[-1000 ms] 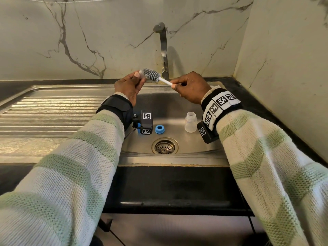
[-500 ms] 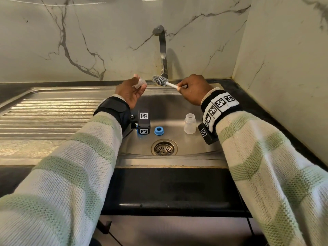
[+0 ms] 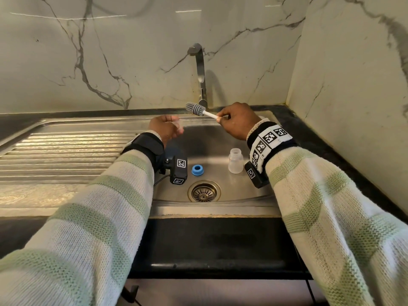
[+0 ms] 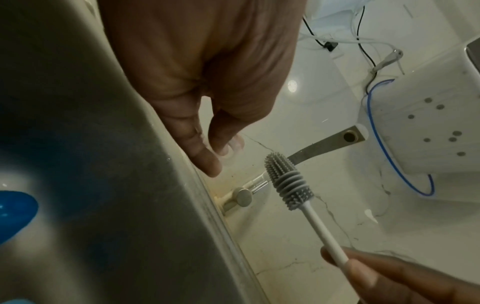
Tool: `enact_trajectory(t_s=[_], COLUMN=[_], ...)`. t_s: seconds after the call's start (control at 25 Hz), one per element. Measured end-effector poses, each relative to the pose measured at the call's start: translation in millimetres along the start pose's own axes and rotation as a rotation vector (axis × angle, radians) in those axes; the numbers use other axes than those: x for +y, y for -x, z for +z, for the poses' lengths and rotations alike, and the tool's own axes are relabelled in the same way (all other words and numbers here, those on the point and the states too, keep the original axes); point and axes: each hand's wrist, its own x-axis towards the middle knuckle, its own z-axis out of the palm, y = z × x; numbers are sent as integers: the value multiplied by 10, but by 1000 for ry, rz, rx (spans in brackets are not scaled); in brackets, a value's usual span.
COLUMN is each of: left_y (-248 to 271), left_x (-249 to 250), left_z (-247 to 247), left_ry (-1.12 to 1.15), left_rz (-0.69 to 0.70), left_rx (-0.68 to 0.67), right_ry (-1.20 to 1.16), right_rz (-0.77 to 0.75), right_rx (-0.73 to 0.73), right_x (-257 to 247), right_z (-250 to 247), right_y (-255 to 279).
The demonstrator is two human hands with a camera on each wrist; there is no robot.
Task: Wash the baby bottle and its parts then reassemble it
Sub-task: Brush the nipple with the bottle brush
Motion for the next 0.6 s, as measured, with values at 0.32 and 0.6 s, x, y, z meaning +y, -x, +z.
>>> enact_trajectory(t_s=[0.32,0.6], left_y=[23,35], left_x=[11,39], left_z=[62,141], left_ry=[-113,28], left_rz=[-18,-91], left_rx=[69,-24], right_ry=[-40,-27], right_rz=[-48,-30], right_rx=[-126,-113], right_x=[-32,-8], right_z=[11,31], right_y=[50,29])
